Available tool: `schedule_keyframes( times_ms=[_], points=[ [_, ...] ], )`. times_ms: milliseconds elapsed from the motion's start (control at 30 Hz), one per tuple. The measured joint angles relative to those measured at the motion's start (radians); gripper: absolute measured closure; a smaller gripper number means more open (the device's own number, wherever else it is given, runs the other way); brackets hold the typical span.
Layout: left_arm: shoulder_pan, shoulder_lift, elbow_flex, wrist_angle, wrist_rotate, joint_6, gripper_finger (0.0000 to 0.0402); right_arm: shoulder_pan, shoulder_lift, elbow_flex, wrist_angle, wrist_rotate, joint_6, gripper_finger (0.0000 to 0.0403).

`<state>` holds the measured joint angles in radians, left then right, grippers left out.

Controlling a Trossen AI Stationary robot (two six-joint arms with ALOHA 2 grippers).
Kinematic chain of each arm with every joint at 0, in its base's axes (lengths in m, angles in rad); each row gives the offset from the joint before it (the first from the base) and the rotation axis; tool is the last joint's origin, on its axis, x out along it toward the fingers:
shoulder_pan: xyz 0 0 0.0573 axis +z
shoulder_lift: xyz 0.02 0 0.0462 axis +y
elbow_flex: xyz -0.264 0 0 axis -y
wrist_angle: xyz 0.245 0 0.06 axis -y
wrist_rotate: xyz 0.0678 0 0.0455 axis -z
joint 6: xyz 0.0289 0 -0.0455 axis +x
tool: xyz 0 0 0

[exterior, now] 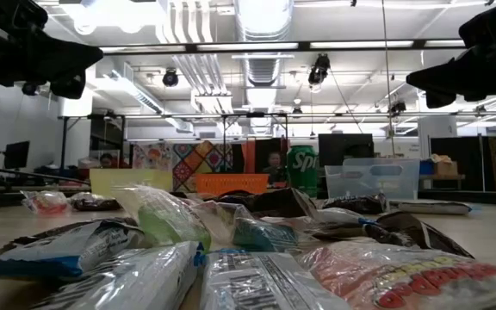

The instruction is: Organize candy in baskets

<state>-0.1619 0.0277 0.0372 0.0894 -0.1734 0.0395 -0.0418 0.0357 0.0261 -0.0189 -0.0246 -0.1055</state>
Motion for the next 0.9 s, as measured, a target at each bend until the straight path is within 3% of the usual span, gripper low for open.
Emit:
schedule_keyframes(
  times_ms=[733, 900],
  points=[
    [0.000, 0.000, 0.000, 0.000, 0.000, 0.003, 0.0402, 0.000, 0.000, 0.000, 0.000, 0.000, 0.000, 0.0380],
    [0.000, 0.000, 0.000, 0.003, 0.000, 0.139, 0.0402, 0.000, 0.000, 0.000, 0.000, 0.000, 0.000, 0.0380]
  ],
)
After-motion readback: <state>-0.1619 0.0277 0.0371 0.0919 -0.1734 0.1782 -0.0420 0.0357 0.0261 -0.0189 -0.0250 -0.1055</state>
